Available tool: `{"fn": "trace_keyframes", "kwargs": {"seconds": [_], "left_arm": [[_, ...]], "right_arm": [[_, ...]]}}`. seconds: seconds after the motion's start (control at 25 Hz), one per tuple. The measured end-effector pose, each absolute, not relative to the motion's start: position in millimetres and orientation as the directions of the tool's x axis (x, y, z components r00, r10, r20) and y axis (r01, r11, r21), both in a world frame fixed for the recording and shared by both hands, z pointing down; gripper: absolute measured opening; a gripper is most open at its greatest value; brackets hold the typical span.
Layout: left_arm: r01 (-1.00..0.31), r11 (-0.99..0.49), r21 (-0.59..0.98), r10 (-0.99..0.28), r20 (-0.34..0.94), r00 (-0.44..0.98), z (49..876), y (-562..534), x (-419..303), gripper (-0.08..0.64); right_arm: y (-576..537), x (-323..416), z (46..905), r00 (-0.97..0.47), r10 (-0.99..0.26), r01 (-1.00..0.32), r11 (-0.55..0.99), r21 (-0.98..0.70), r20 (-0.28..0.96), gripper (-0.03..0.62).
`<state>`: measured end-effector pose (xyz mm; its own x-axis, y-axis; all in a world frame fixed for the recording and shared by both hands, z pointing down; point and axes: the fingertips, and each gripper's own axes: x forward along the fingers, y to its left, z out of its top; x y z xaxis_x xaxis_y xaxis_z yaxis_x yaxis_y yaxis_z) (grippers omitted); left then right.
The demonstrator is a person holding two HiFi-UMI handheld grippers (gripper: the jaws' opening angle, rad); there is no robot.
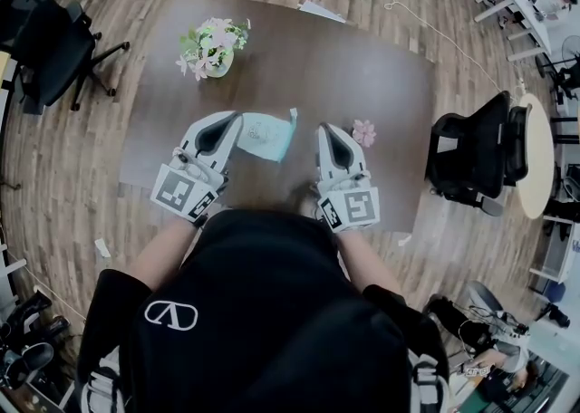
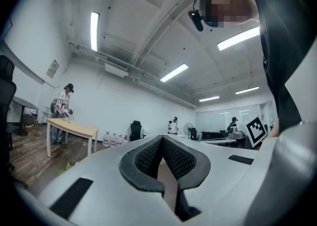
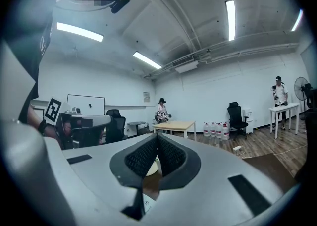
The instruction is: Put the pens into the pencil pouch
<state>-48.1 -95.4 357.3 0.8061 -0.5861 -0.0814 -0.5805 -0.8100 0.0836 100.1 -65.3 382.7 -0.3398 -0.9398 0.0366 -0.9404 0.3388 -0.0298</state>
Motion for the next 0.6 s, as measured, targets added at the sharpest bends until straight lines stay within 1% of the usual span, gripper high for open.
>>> {"fn": "trace_keyframes", "kwargs": {"seconds": [0.2,0.6], "left_arm": [[-0.590,-0.804,0.073,-0.594,-0.088,0.799,356.6,-94.8,-47.7,0.003],[-0.588,-0.804,0.086,-0.594,-0.080,0.801,359.0,-96.2,-45.9,0.003]], "right_arm": [[-65.2,100.9,384.3,-0.324,-0.946,-0.945,0.325,0.026,0.030,-0.002],[-65.6,104.0,385.7,-0.317,-0.948,-0.948,0.318,0.021,0.034,-0.002]]}}
